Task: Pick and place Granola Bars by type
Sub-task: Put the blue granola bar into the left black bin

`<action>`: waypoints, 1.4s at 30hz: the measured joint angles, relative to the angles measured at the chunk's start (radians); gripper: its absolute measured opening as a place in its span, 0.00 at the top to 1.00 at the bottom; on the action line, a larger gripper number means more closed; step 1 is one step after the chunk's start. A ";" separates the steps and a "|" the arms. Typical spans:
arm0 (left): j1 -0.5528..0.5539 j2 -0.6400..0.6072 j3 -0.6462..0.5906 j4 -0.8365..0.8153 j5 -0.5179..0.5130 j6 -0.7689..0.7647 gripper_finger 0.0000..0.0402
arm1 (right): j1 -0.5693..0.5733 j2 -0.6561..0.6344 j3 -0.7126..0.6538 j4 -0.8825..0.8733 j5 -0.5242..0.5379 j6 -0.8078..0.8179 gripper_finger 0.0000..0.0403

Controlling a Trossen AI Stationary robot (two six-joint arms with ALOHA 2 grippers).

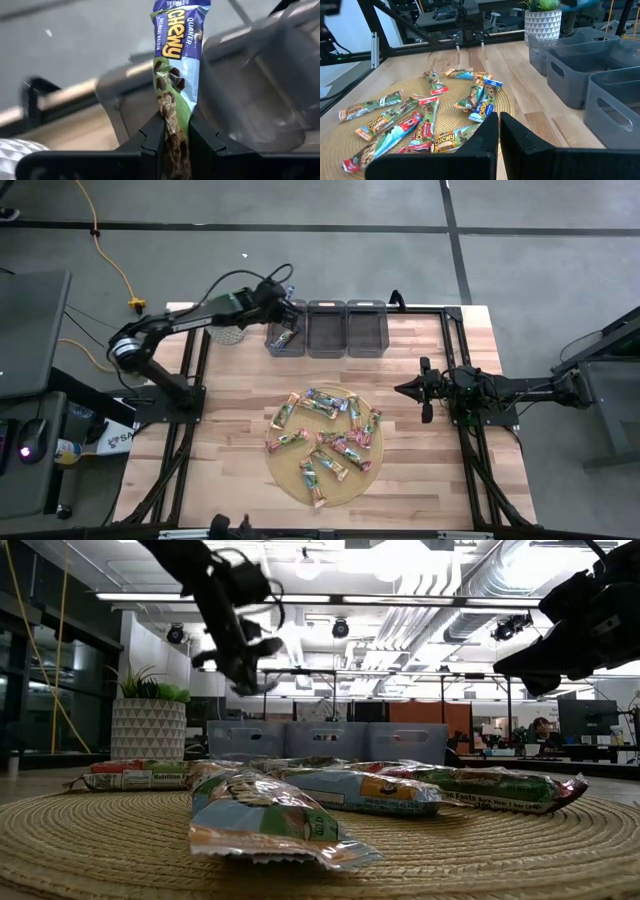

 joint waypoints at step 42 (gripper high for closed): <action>0.036 -0.012 0.000 -0.020 0.486 0.166 0.45 | 0.000 0.000 0.000 0.000 -0.001 0.000 1.00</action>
